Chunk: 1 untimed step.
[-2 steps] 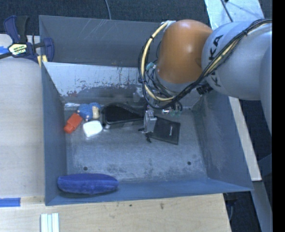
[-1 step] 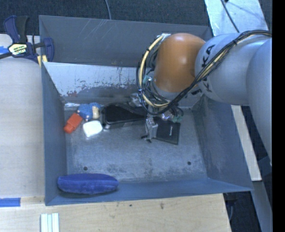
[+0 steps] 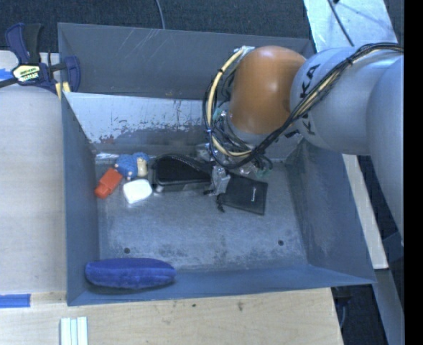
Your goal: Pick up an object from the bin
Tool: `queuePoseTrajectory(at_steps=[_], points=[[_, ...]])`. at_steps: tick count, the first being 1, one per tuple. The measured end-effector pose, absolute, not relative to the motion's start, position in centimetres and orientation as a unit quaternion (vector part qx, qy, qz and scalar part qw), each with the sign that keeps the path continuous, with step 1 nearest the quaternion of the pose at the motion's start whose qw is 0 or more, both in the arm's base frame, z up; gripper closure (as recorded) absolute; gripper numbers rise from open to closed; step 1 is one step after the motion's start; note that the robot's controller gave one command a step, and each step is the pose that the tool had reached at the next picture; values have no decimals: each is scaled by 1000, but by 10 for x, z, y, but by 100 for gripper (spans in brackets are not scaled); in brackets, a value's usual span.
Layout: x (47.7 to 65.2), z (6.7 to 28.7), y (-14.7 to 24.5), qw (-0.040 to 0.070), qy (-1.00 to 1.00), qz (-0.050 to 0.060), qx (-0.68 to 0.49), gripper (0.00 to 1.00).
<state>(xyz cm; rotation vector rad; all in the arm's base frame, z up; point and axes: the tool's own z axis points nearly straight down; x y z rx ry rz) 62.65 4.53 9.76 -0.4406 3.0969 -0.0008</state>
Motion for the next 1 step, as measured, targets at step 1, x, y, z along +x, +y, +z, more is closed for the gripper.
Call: queuePoseTrajectory(at_steps=[1], points=[[607, 136, 75, 2, 971, -1, -240, 100]])
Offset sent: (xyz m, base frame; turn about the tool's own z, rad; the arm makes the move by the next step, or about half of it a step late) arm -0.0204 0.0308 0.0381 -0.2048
